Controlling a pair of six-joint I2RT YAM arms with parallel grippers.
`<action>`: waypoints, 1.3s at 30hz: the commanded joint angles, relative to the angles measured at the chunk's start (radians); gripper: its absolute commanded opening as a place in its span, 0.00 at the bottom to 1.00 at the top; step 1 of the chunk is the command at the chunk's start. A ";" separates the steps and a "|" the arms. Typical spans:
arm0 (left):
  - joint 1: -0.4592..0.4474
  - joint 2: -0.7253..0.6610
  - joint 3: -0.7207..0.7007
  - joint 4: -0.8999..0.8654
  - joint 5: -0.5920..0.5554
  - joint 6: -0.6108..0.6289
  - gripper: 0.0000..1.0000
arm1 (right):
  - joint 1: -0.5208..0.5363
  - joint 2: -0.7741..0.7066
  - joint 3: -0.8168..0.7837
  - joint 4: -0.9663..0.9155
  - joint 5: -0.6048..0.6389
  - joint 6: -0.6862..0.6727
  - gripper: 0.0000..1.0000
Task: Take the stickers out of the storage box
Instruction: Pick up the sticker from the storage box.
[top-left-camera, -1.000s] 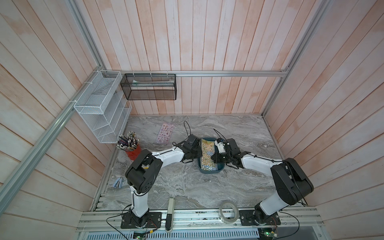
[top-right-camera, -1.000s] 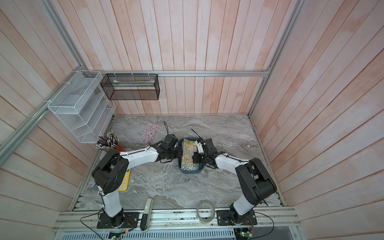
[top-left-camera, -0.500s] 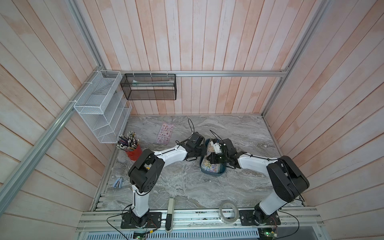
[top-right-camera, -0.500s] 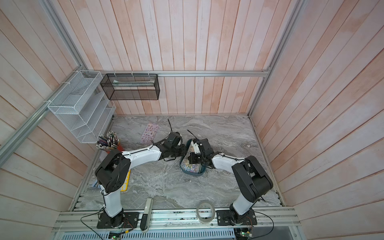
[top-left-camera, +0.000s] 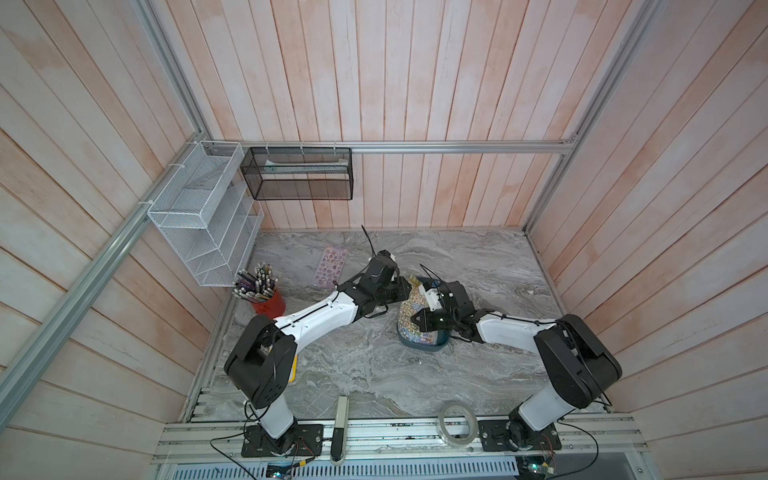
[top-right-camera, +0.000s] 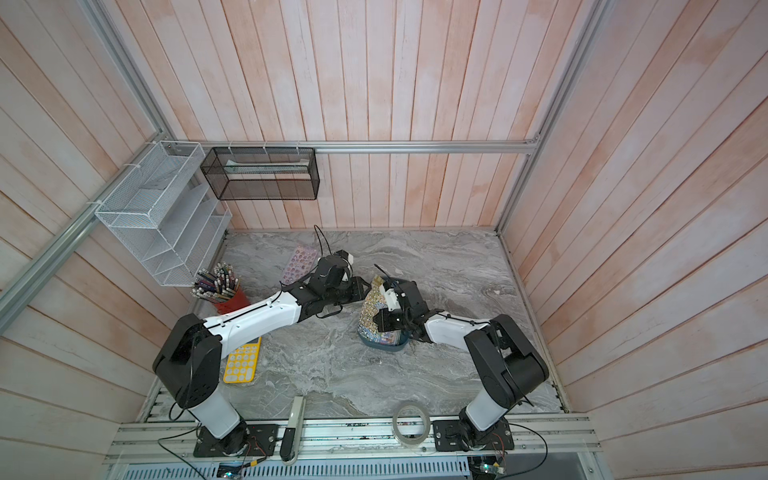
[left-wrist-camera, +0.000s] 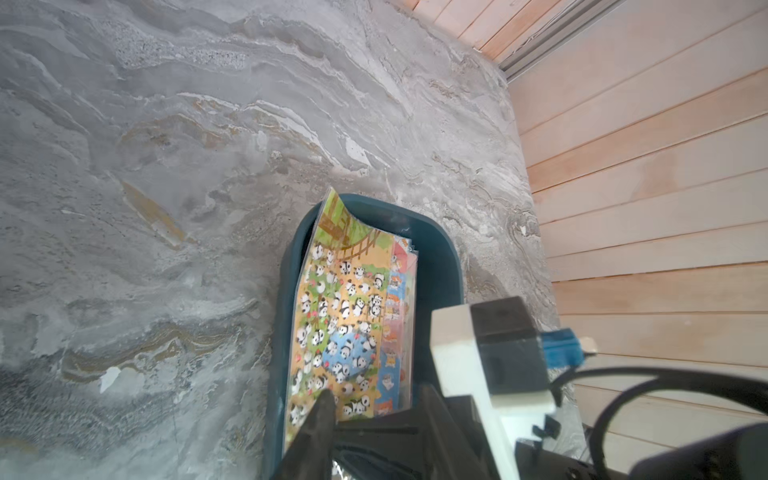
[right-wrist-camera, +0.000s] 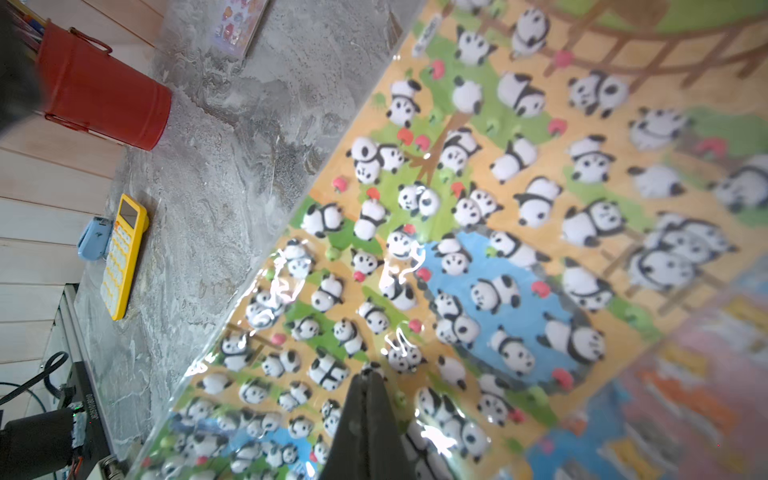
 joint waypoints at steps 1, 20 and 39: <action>0.002 0.072 0.013 -0.053 0.001 0.009 0.36 | 0.010 -0.024 -0.007 0.025 -0.031 -0.020 0.00; -0.018 0.161 0.116 -0.135 -0.027 0.058 0.22 | 0.008 -0.027 -0.007 0.017 -0.016 -0.023 0.00; 0.062 0.042 -0.015 0.071 0.155 -0.003 0.00 | -0.058 -0.277 0.025 -0.114 0.089 -0.061 0.15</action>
